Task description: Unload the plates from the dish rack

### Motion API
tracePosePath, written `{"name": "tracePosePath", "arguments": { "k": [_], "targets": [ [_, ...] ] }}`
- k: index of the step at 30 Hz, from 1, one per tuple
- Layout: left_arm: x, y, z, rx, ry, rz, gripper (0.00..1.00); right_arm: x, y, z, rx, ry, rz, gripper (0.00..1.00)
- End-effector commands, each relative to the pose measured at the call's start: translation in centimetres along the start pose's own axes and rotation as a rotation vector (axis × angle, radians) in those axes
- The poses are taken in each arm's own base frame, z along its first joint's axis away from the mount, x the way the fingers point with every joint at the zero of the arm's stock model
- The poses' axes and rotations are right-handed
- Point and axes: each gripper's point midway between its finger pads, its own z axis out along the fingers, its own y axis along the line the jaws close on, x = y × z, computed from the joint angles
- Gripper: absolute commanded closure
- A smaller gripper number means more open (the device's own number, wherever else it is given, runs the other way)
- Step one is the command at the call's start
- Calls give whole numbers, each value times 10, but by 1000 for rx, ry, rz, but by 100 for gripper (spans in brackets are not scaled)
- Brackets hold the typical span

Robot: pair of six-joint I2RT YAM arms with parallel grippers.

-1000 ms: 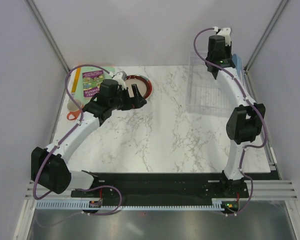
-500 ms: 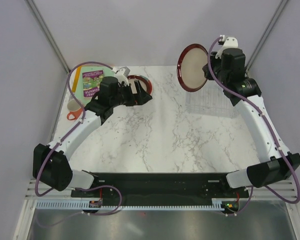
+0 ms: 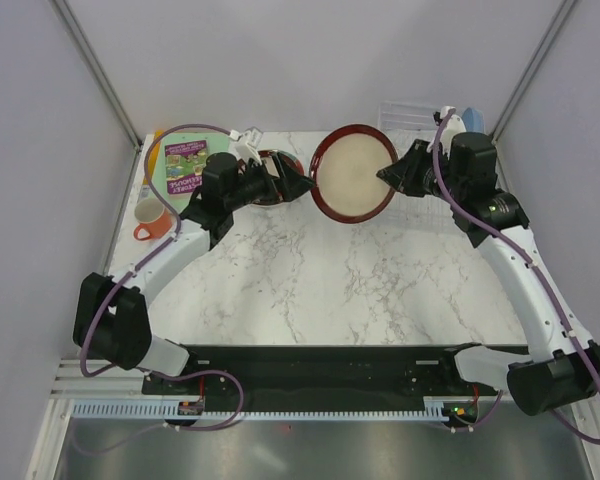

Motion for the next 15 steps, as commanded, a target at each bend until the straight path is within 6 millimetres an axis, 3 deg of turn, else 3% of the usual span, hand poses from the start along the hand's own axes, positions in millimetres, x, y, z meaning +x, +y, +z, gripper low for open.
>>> {"name": "tracePosePath", "arguments": {
  "k": [1, 9, 12, 13, 15],
  "targets": [
    [-4, -19, 3, 119, -37, -43, 0, -54, 69, -28, -300, -207, 41, 100],
    [0, -31, 6, 231, -52, -94, 3, -31, 80, -27, -392, -154, 99, 100],
    [-2, -34, 7, 248, -51, -95, 34, -23, 79, -26, -401, -137, 107, 100],
    [-4, -34, 8, 247, -50, -96, 51, -21, 79, -26, -405, -129, 109, 100],
    [-3, -35, 9, 248, -40, -94, 69, -15, 77, -24, -413, -113, 119, 100]
  ]
}}
